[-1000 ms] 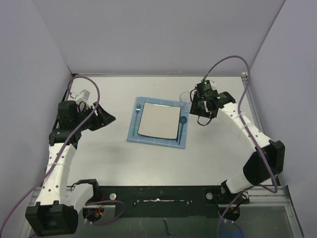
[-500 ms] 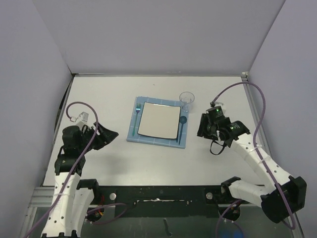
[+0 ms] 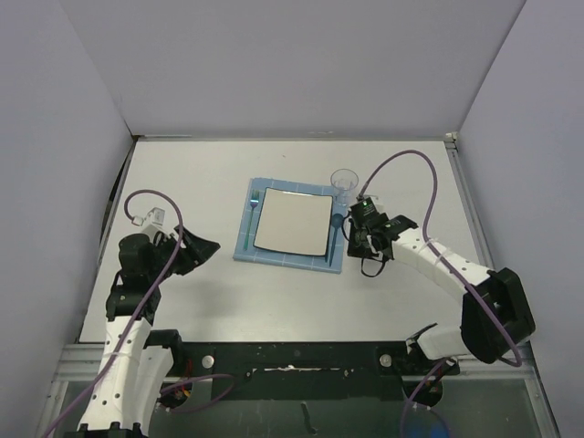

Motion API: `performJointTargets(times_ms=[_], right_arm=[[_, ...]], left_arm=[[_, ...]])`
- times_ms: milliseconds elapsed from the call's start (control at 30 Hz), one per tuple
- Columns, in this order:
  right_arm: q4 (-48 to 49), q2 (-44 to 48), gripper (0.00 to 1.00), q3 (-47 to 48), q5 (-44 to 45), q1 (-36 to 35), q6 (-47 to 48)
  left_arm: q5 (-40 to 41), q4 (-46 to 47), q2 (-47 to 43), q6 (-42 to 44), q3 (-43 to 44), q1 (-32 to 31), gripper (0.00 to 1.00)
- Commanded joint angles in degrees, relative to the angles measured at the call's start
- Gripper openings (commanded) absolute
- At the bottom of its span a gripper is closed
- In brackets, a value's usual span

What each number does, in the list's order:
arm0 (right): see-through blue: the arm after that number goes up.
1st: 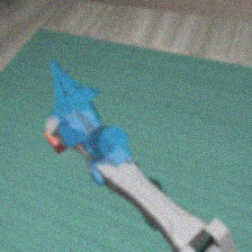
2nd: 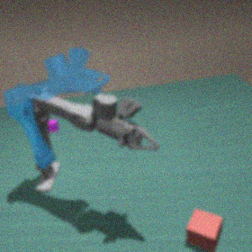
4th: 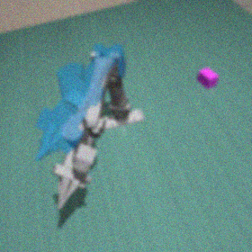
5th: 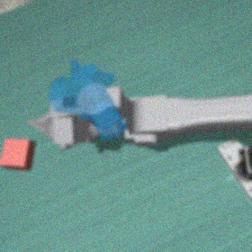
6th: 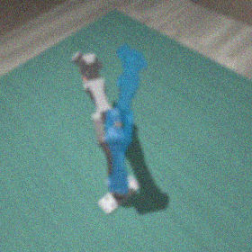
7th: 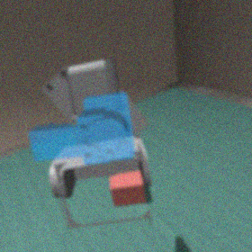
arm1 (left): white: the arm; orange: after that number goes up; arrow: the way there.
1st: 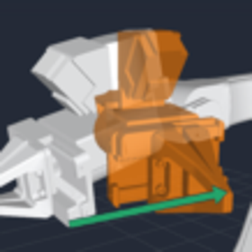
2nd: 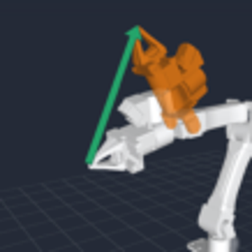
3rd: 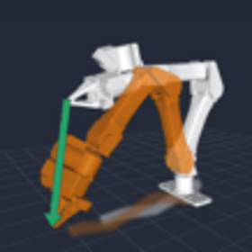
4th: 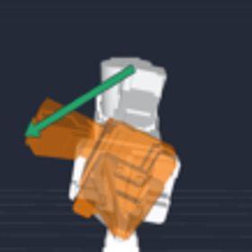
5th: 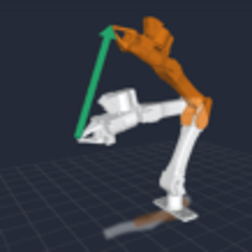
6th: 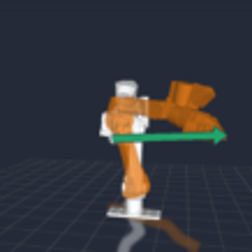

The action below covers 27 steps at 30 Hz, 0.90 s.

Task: Set the dinner table for one person
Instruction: Place the spoon on the napkin, then adjust the knife on the napkin.

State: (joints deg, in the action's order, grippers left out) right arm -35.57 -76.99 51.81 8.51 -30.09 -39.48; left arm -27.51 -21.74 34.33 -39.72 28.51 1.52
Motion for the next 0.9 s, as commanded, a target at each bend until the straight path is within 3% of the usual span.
performJointTargets(times_ms=[0,300,633,800,867], right_arm=[[5.2,-4.0,0.0,4.5,0.5,-0.4,0.2],[5.0,-15.2,0.0,14.4,0.4,-0.2,2.6],[6.4,-17.0,0.0,14.2,0.5,-0.2,2.6],[5.7,-17.5,0.08,14.4,-0.8,-0.2,4.1],[6.8,-16.0,0.21,12.6,-1.4,-0.3,4.0]], left_arm=[[-0.4,6.4,1.5,0.5,-0.4,-0.3,0.59],[-2.0,12.8,11.8,1.7,2.1,-0.3,0.59],[-0.8,13.0,10.6,2.1,0.5,-0.4,0.59],[-2.4,14.8,11.8,1.3,-0.7,-0.4,0.59],[-2.5,15.0,11.6,1.3,-1.3,-0.4,0.59]])
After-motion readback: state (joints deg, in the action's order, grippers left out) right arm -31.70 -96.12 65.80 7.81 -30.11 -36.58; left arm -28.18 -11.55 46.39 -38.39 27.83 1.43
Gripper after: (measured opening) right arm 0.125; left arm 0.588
